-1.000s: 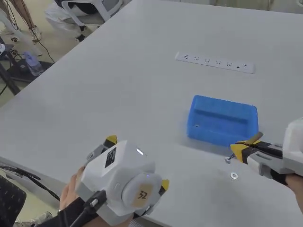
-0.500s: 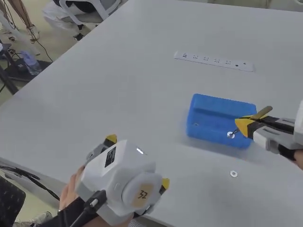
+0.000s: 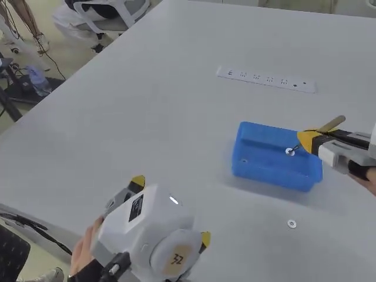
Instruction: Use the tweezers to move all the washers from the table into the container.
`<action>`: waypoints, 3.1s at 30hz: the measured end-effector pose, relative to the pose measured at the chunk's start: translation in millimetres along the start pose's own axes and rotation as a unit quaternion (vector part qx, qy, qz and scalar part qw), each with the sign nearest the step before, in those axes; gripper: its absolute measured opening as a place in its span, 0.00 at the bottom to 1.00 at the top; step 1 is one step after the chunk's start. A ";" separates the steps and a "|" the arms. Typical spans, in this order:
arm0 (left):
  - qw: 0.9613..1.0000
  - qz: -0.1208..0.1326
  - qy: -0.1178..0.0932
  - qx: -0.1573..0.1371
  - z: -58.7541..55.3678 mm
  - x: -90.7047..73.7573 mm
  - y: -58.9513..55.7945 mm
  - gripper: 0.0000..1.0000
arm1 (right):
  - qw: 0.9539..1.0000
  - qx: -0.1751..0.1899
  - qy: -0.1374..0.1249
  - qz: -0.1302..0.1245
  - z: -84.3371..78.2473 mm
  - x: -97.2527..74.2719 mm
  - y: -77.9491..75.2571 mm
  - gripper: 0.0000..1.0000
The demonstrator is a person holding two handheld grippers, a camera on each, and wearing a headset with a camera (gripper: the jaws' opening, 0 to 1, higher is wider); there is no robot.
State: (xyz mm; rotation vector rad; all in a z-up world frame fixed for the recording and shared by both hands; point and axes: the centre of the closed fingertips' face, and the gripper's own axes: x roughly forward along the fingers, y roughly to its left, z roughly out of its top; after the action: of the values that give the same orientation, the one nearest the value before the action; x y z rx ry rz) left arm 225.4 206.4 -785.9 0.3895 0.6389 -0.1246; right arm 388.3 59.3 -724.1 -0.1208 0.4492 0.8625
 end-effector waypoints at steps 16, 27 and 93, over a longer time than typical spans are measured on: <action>1.000 0.008 -0.007 -0.009 1.6 -1.1 4.1 0.85 | 0.999 0.004 0.039 -0.015 -30.3 25.0 -17.1 0.03; 1.000 0.008 -0.010 -0.011 2.5 -1.3 4.8 0.85 | 0.997 0.012 0.074 -0.006 -57.9 41.4 -10.9 0.04; 1.000 0.008 0.002 -0.004 -1.6 -0.3 4.0 0.84 | 0.993 0.025 0.114 0.016 -103.0 -36.4 34.2 0.04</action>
State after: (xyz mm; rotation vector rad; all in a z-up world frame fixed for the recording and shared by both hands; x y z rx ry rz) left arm 225.2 210.8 -785.6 0.3873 0.6399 -0.1055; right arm 307.6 26.9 -798.5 -0.1683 0.6883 0.8718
